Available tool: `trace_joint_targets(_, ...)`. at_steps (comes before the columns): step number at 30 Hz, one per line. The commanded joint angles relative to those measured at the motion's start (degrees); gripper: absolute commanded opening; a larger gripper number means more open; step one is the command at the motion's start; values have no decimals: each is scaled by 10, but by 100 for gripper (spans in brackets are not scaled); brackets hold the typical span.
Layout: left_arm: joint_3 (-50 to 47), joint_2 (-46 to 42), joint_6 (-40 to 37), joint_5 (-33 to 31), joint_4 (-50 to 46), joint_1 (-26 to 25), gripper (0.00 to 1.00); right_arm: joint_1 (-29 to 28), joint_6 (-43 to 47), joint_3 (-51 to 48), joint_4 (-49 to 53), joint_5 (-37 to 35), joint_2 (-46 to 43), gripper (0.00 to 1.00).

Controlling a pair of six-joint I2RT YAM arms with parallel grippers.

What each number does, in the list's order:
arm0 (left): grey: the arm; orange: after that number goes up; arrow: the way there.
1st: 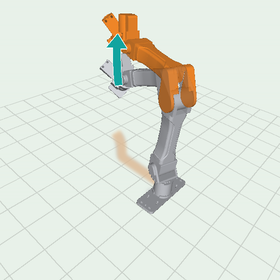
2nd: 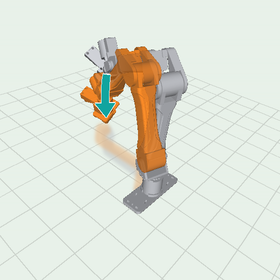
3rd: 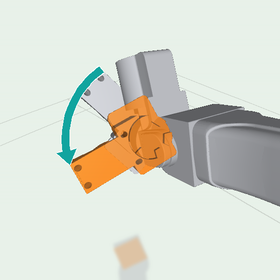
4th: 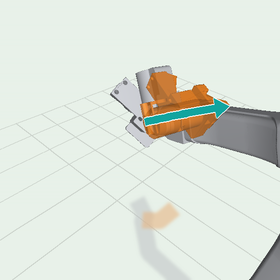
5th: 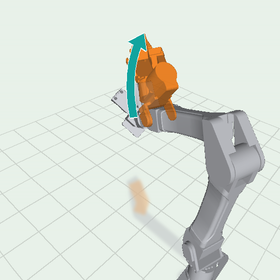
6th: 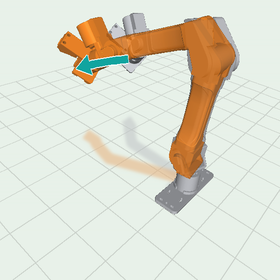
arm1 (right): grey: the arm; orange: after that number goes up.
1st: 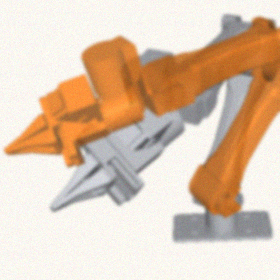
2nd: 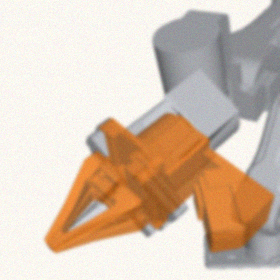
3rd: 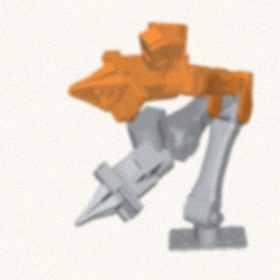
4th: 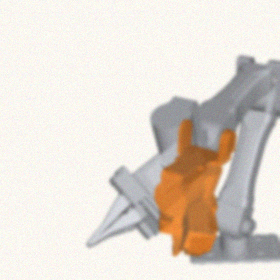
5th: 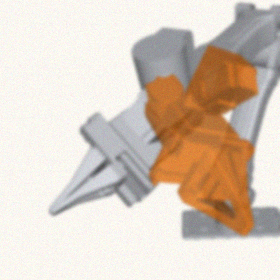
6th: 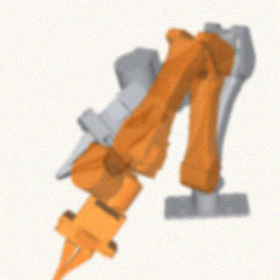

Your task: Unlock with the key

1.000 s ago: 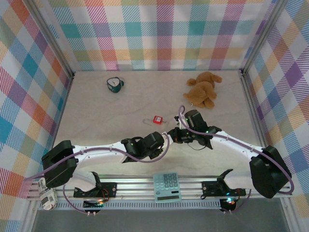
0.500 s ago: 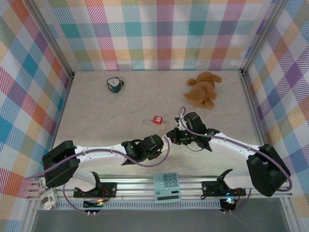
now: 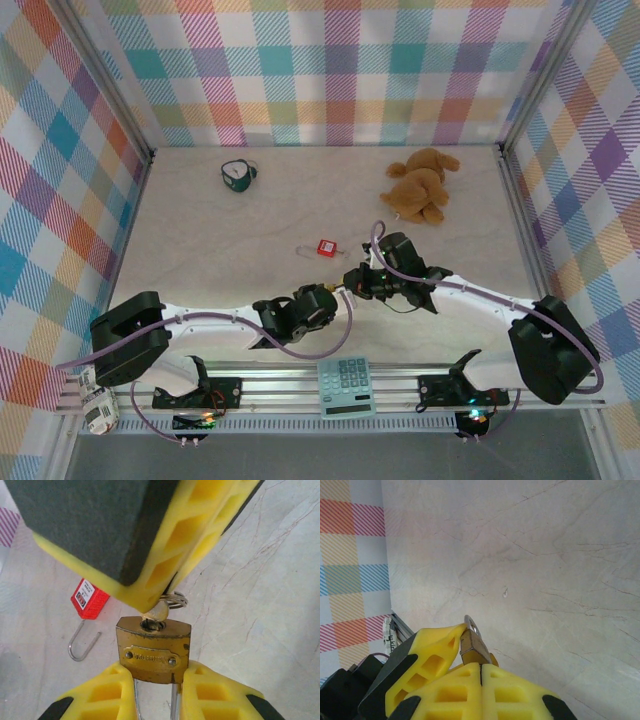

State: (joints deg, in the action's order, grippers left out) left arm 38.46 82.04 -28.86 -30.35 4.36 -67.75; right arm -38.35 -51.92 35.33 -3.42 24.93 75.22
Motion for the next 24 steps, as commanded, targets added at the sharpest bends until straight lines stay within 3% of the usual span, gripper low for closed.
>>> trace_joint_targets(1, 12, -4, -38, 3, 190, -34, 10, -23, -25, -10, -26, 27, 20, 4)
trace_joint_targets(14, -18, 10, -87, -42, 296, -54, 8, -27, -62, -22, -63, 30, 23, 3)
trace_joint_targets(24, -27, -10, -63, -39, 253, -54, 11, -27, -38, -21, -35, 2, 2, 3)
